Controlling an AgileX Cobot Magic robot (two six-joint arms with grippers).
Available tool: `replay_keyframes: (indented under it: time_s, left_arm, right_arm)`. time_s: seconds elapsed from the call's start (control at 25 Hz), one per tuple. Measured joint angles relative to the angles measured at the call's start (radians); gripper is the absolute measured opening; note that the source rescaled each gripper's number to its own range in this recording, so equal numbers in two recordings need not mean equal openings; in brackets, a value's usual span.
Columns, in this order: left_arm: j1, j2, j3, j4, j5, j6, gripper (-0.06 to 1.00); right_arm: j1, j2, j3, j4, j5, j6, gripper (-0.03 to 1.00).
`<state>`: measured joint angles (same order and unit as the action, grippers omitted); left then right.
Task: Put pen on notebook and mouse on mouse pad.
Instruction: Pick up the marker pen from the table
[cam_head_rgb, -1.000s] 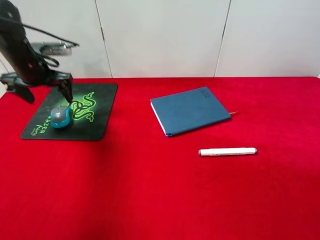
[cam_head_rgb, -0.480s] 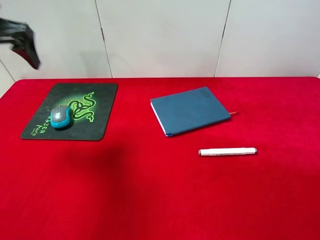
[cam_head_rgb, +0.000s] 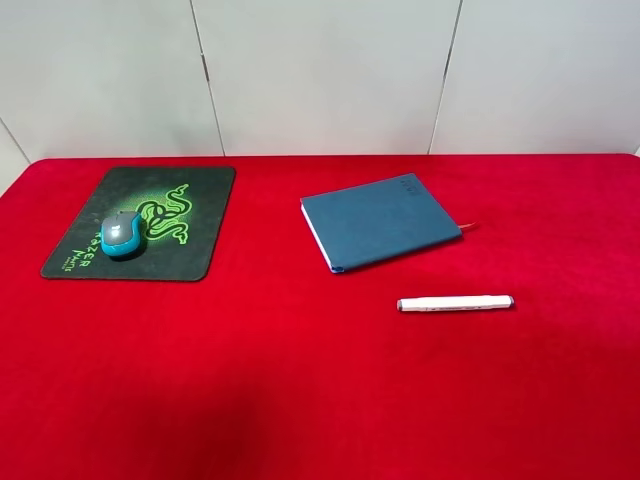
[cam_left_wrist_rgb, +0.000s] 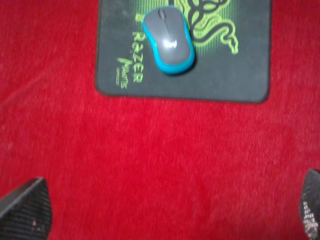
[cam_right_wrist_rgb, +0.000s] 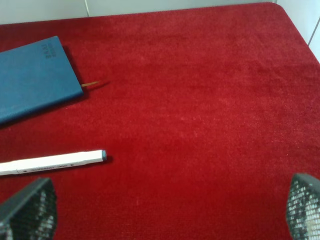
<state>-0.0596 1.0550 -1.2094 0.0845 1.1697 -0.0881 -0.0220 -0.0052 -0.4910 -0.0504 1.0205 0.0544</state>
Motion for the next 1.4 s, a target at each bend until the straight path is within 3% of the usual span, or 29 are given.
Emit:
replay_keyframes:
  time_s: [0.4, 0.72, 0.84, 1.24, 1.4]
  left_arm:
    - [0.000, -0.417, 0.230, -0.007, 0.002, -0.001, 1.00]
    - [0.000, -0.774, 0.374, -0.072, 0.001, 0.003, 1.00]
    - [0.000, -0.873, 0.417, -0.104, 0.001, 0.047, 1.00]
    - [0.000, -1.042, 0.615, -0.129, 0.000, 0.111, 1.00]
    - [0.000, -1.062, 0.703, -0.132, -0.072, 0.114, 1.00]
  right_arm:
    - [0.000, 0.000, 0.000, 0.000, 0.000, 0.000, 1.00]
    - [0.000, 0.000, 0.000, 0.000, 0.000, 0.000, 1.00]
    - [0.000, 0.000, 0.000, 0.000, 0.000, 0.000, 1.00]
    - [0.000, 0.000, 0.000, 0.000, 0.000, 0.000, 1.00]
    - [0.000, 0.000, 0.000, 0.000, 0.000, 0.000, 1.00]
